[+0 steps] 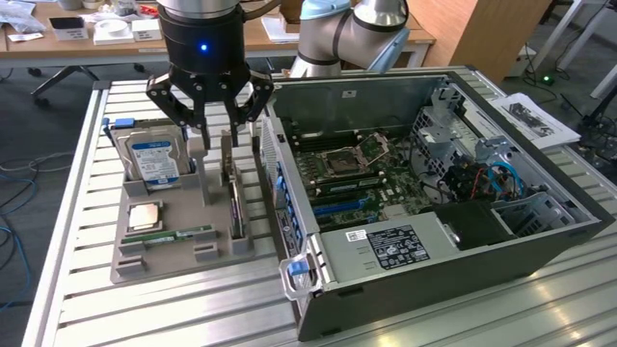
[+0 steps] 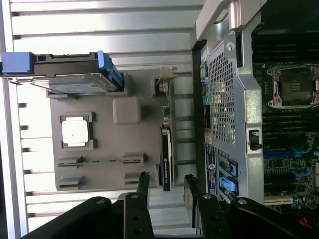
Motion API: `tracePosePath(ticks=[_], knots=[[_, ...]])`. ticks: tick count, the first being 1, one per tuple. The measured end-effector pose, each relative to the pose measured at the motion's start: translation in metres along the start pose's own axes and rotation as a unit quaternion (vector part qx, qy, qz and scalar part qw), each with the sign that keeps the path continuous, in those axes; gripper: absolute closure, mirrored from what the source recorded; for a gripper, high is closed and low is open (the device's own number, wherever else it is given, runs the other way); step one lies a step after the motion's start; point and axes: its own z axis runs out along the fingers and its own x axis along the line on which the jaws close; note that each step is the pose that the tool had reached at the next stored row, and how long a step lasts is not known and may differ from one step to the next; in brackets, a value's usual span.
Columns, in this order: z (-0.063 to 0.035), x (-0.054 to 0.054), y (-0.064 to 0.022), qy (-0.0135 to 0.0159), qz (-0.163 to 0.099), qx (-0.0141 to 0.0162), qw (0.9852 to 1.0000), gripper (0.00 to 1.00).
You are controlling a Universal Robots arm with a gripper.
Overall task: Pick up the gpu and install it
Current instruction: 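Pick up the gpu and move the gpu toward the slot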
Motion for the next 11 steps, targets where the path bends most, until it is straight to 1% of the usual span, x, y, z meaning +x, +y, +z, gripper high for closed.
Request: tracePosePath(ticks=[7,11], knots=[[0.0055,0.0002,-0.0003,0.0001,0.000,0.0001,1.0000,0.58],[0.0065,0.0002,-0.0003,0.0001,0.000,0.0001,1.0000,0.58]])
